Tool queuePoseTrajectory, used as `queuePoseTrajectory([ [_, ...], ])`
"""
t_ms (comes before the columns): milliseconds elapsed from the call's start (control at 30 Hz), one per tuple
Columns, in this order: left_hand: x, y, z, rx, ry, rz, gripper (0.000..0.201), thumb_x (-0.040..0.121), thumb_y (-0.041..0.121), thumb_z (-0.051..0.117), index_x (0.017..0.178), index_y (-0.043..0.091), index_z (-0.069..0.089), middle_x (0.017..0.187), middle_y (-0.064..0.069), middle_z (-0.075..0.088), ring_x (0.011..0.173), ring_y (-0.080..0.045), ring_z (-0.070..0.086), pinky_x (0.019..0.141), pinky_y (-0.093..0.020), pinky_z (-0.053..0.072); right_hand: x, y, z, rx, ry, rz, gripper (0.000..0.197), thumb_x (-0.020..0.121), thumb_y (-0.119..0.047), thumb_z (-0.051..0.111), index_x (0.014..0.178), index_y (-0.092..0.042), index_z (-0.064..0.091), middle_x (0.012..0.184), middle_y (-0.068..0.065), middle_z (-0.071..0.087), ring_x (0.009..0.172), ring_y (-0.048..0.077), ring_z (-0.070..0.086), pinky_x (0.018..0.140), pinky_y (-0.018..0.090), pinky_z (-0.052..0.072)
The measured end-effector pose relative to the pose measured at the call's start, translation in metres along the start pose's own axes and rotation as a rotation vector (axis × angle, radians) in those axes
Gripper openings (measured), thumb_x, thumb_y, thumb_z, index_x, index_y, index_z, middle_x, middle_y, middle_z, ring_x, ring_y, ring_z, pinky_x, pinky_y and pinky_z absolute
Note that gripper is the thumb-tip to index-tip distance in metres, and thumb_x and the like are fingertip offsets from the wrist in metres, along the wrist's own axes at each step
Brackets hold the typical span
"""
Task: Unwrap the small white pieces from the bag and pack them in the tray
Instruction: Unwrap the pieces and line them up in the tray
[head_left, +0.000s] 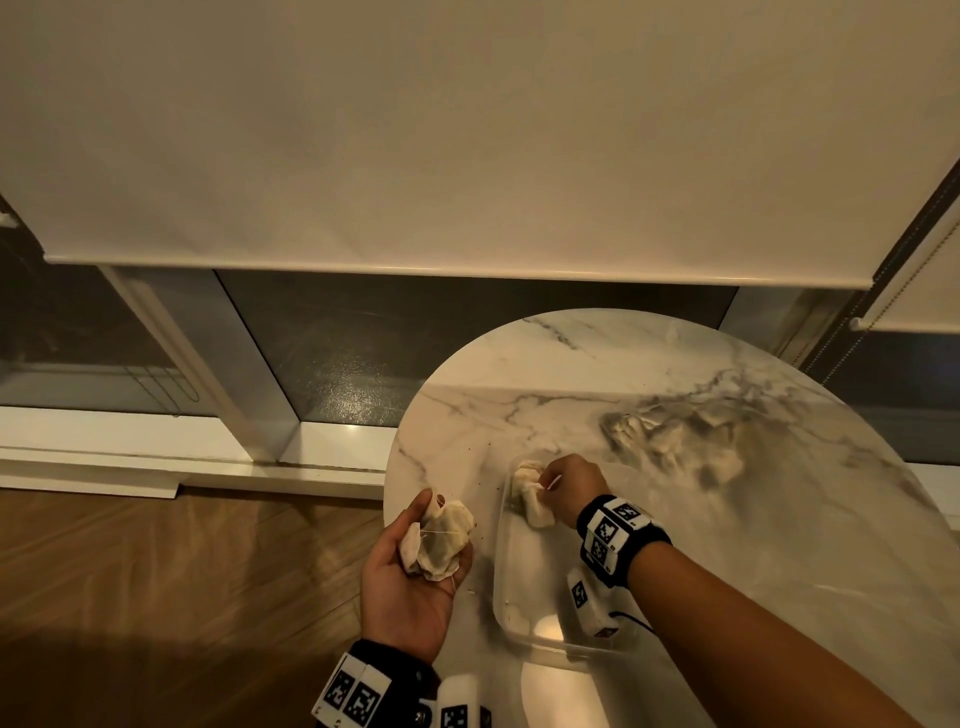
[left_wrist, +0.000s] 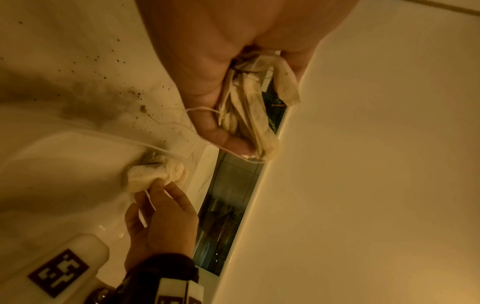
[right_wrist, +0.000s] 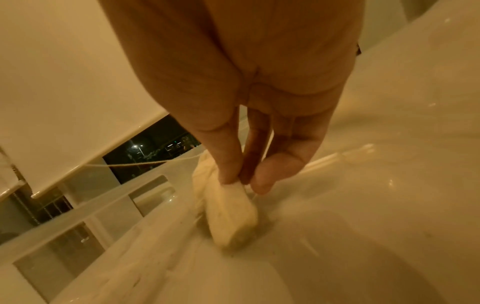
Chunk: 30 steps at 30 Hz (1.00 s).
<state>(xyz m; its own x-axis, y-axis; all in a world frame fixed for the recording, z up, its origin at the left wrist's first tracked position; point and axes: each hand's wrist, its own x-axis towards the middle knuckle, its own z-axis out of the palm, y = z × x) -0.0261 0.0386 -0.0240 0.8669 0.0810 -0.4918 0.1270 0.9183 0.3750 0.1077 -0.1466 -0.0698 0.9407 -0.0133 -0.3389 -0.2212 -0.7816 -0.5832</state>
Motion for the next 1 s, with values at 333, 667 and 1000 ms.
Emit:
queuePoseTrajectory([
  [333,0.003,0.007,-0.001,-0.029,0.002,0.004,0.032,0.083,0.026,0.061,0.11,0.012,0.071,0.111,-0.007,0.071,0.09,-0.024,0.071,0.067,-0.034,0.058,0.001,-0.008,-0.005,0.245,-0.268,0.103,0.012,0.09,-0.016,0.071,0.082,-0.022,0.066,0.081,0.005,0.068,0.069,0.017,0.066,0.052,0.025,0.051],
  [667,0.004,0.004,-0.004,-0.039,0.019,-0.014,0.029,0.086,0.024,0.059,0.108,0.01,0.07,0.107,-0.007,0.072,0.085,-0.024,0.074,0.064,-0.035,0.059,0.006,-0.002,0.011,0.255,0.019,0.138,0.017,0.076,-0.016,0.079,0.065,-0.025,0.07,0.088,0.005,0.073,0.081,0.024,0.072,0.077,0.037,0.062],
  [1000,0.006,-0.004,-0.003,-0.014,0.018,-0.03,0.032,0.082,0.025,0.062,0.109,0.011,0.071,0.108,-0.007,0.072,0.09,-0.026,0.071,0.067,-0.036,0.058,0.001,-0.001,0.005,0.032,-0.157,0.2,0.053,0.056,-0.045,0.087,0.092,-0.011,0.069,0.093,0.009,0.072,0.084,0.024,0.071,0.059,0.028,0.054],
])
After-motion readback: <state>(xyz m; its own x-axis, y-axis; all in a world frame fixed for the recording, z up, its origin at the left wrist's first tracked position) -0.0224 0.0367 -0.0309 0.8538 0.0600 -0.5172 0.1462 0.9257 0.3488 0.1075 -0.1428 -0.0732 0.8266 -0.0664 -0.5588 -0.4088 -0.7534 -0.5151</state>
